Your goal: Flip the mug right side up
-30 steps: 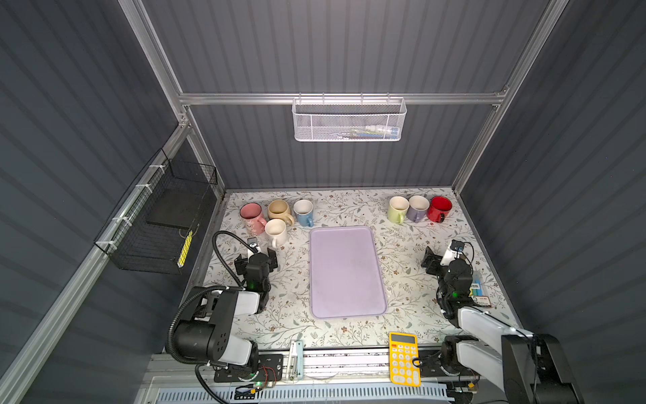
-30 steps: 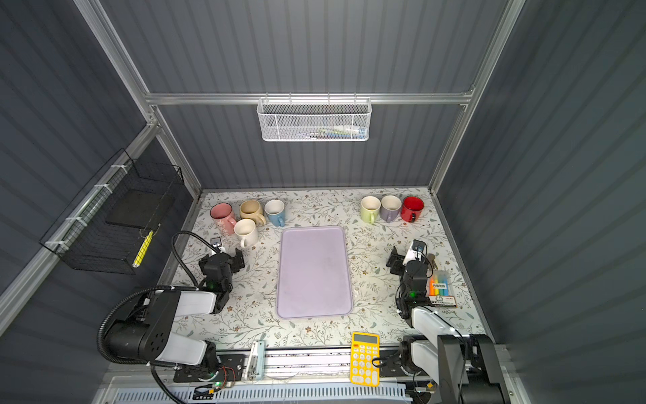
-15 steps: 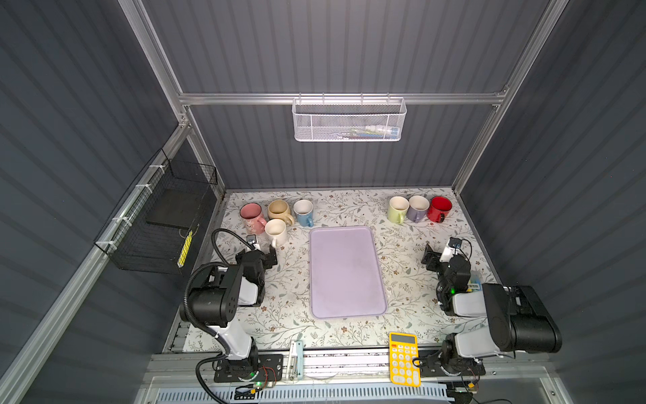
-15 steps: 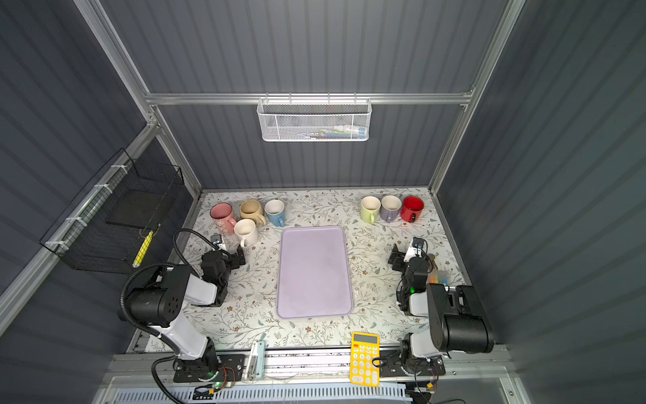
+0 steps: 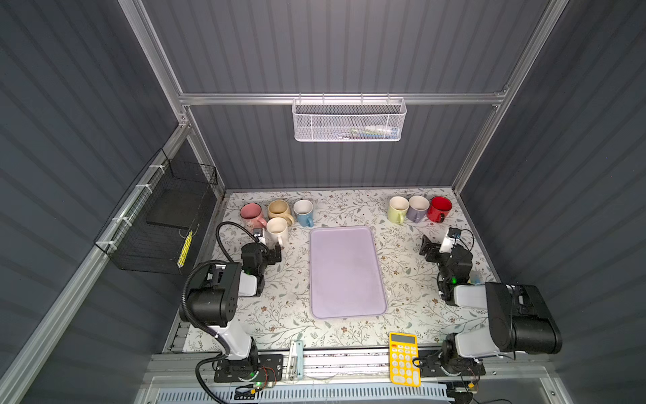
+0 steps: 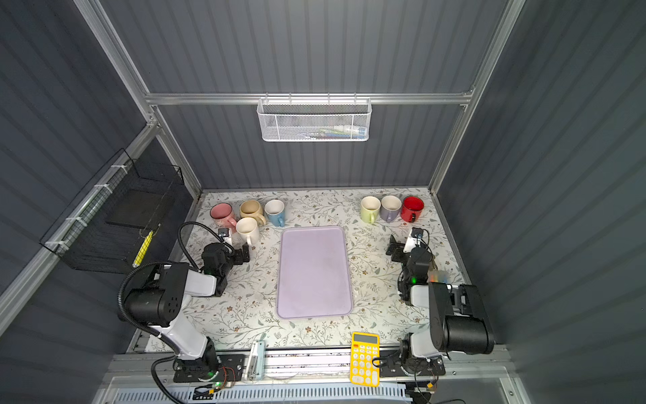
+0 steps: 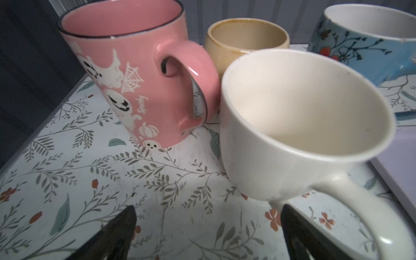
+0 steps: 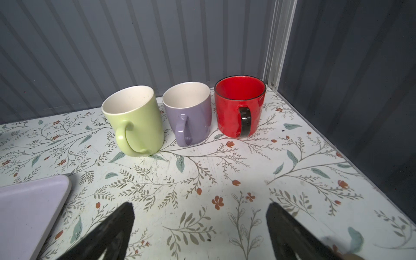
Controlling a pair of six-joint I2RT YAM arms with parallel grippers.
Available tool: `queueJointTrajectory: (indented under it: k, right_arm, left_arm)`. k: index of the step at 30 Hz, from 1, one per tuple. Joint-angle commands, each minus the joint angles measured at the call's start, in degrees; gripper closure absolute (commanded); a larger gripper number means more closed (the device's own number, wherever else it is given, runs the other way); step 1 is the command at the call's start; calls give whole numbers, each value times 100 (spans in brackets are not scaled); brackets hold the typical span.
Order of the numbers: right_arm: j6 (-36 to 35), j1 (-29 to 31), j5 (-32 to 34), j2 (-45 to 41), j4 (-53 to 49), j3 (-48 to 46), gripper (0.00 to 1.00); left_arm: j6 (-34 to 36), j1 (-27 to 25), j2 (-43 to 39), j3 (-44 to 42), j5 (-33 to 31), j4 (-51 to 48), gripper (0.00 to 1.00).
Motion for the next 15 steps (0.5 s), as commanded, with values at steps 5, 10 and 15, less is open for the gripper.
queueJointTrajectory:
  k: [5,10,15]
  right_arm:
    - [-18,-26,-74,-29,-146,72,1]
    - [-18,-26,-73,-28,-141,72,1]
    - [-18,-26,-70,-25,-142,71,1]
  left_arm:
    - [96,35,56,79,87,-37,0]
    - [96,35,57,78,84,-37,0]
    - [96,35,57,78,85,-45,0]
